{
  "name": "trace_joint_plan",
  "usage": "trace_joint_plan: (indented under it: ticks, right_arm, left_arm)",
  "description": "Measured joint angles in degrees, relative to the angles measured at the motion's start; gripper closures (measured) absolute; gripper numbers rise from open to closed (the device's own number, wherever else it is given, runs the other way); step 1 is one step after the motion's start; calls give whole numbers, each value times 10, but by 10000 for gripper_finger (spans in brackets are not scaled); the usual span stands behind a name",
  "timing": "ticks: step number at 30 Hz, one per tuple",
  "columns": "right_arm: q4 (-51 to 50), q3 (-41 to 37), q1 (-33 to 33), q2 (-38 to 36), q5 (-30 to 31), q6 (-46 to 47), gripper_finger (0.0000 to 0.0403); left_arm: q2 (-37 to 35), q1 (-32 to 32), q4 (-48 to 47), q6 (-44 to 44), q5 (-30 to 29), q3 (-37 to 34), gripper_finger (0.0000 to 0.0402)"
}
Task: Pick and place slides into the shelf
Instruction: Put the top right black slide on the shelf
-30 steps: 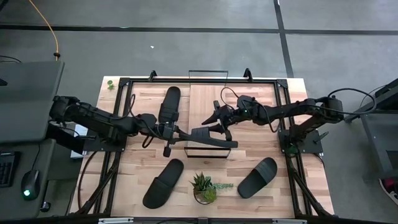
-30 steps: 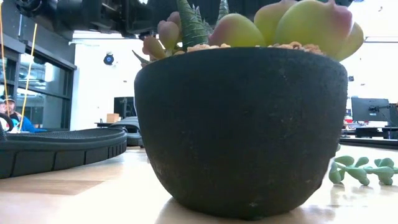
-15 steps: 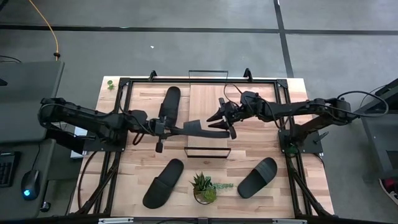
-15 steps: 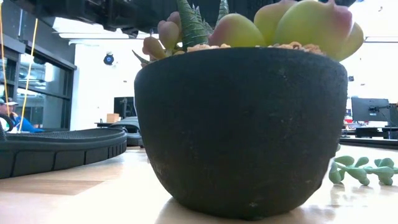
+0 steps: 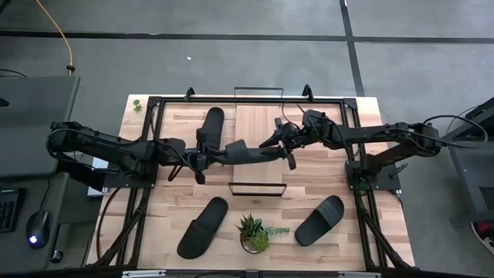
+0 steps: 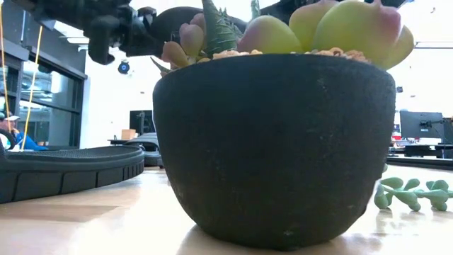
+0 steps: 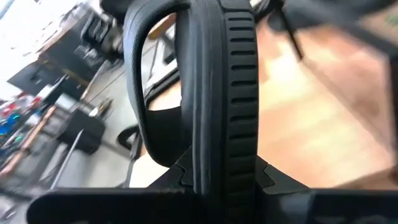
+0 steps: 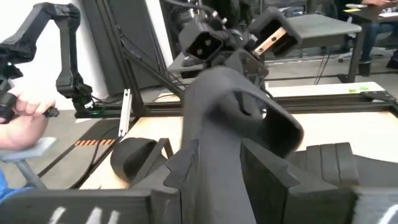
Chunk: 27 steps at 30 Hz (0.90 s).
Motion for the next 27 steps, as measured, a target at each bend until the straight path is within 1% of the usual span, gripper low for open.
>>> trace_joint_plan:
  ticks: [3,10,14,19,23,27]
  right_arm:
    - [-11,0,-10,-21,3,0,295]
    - [-25,0,-11,-51,-1,0,295]
    - [-34,0,-8,-54,-1,0,295]
    - [-37,0,-8,-54,-1,2,295]
    - [-37,0,-8,-54,-1,2,295]
    - [-37,0,-8,-54,-1,2,295]
  left_arm:
    - [0,0,0,13,-13,0,369]
    - [0,0,-13,76,-12,0,367]
    - [0,0,-13,110,-11,0,370]
    - [2,0,-13,147,-9,-1,363]
    - [21,0,-17,167,-8,-2,362]
    - [62,1,13,177,-9,-2,361]
